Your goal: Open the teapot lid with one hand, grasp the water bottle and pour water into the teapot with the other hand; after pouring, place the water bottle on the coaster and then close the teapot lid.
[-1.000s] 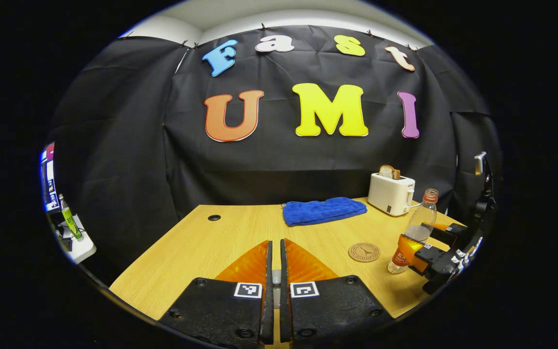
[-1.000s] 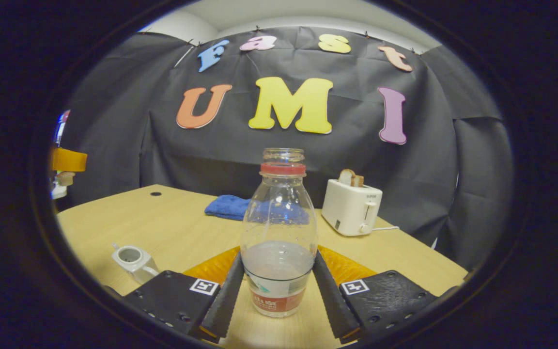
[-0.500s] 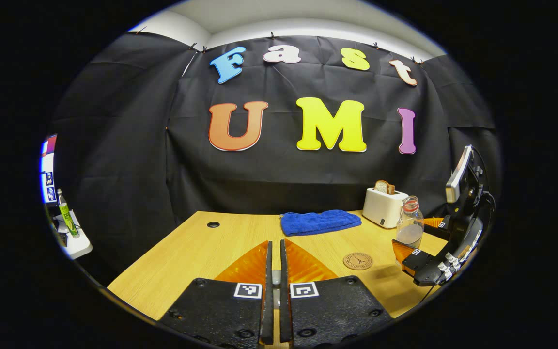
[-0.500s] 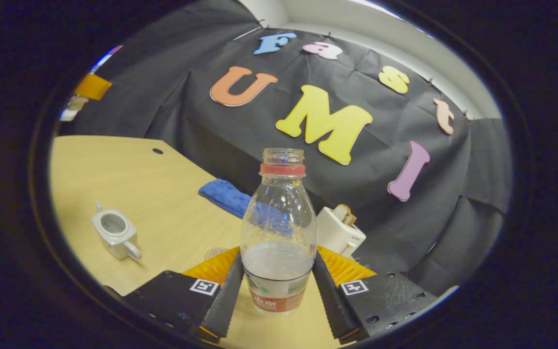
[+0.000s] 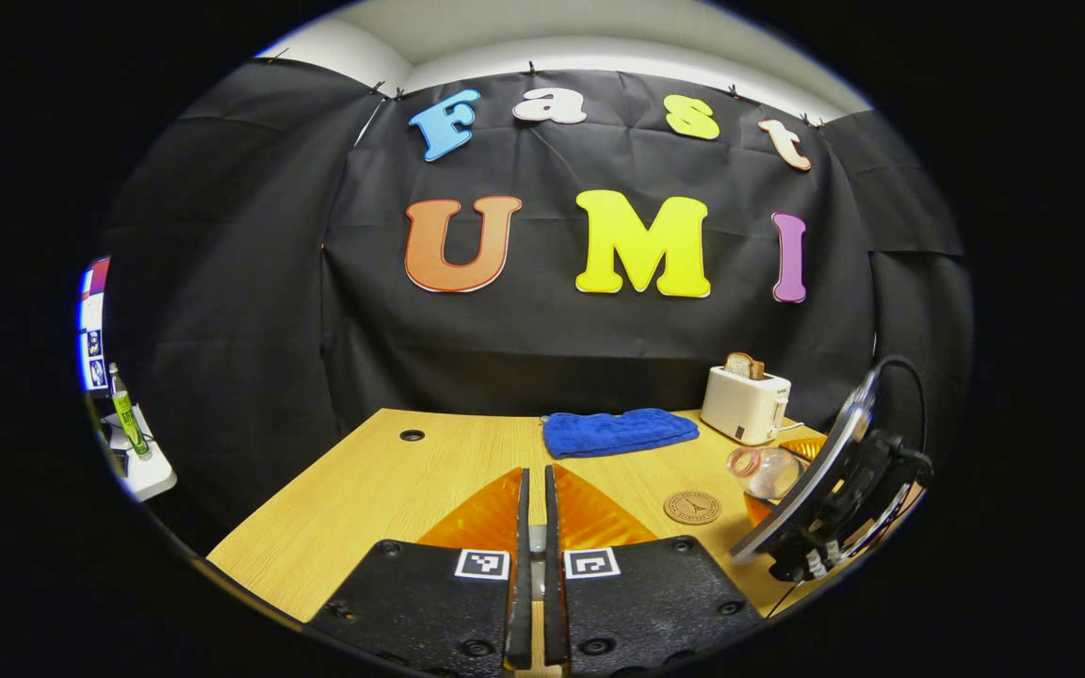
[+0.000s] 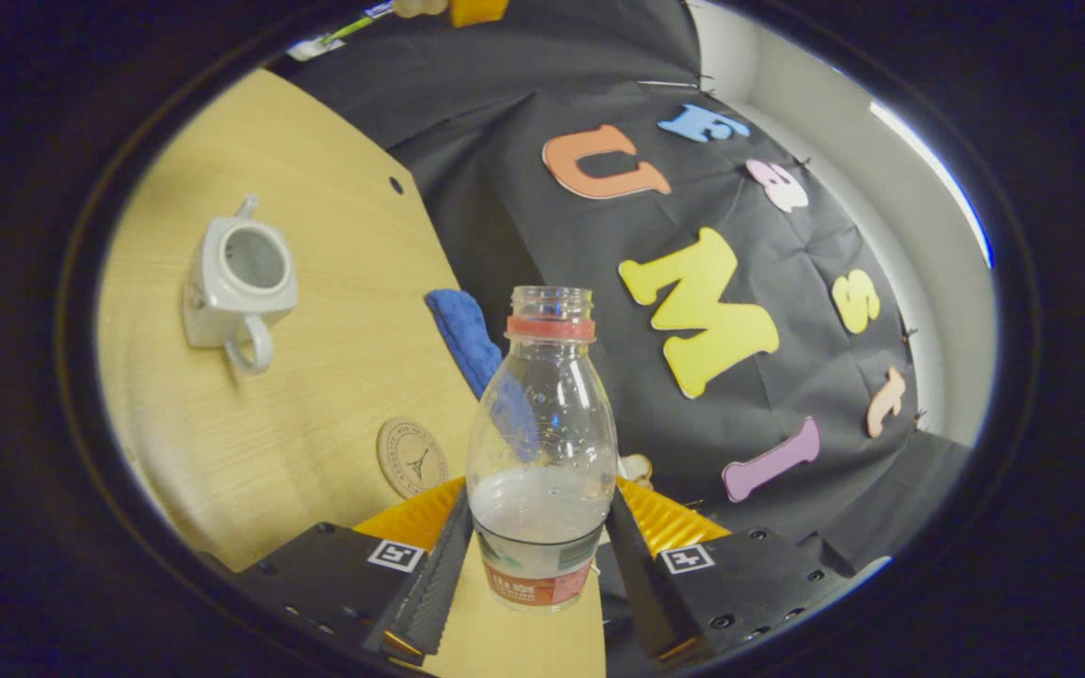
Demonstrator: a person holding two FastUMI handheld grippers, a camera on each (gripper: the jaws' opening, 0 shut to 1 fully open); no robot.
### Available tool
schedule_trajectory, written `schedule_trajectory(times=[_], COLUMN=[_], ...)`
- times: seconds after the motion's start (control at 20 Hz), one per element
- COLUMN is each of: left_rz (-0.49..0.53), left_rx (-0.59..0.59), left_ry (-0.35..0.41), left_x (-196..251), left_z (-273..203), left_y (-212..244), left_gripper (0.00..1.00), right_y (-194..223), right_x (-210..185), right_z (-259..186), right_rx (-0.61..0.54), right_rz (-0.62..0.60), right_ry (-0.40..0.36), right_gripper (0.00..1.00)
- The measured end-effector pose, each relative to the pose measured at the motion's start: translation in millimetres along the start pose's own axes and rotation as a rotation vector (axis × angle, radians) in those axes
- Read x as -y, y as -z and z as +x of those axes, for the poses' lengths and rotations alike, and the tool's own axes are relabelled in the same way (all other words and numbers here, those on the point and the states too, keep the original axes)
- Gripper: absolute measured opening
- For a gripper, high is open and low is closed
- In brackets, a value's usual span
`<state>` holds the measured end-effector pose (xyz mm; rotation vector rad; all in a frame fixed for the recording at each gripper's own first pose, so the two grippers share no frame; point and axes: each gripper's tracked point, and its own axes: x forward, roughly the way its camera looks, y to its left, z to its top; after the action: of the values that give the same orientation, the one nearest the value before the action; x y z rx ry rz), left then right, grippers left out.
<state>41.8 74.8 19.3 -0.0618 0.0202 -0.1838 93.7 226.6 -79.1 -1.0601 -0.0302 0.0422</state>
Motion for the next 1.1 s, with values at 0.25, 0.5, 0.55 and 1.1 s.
schedule_trajectory(times=[0.25,0.5,0.55,1.1], left_rz=[0.011,0.037,0.037,0.043], left_rx=[-0.002,-0.011,-0.013,-0.011], left_ry=[0.0,0.007,0.009,0.015], left_x=[0.9,5.1,5.4,6.5], left_z=[0.5,1.0,1.2,0.4], left_y=[0.6,3.1,3.3,2.7], left_gripper=[0.07,0.07,0.07,0.07], right_y=[-13.2,-27.5,-28.9,-63.1], right_x=[-18.7,-17.2,-17.4,-20.5], right_z=[-3.8,-10.1,-10.7,-15.8], right_rx=[0.028,0.079,0.09,0.174], right_rz=[-0.16,-0.415,-0.453,-0.748], right_ry=[-0.005,0.076,0.09,0.168], right_gripper=[0.76,0.75,0.77,0.77])
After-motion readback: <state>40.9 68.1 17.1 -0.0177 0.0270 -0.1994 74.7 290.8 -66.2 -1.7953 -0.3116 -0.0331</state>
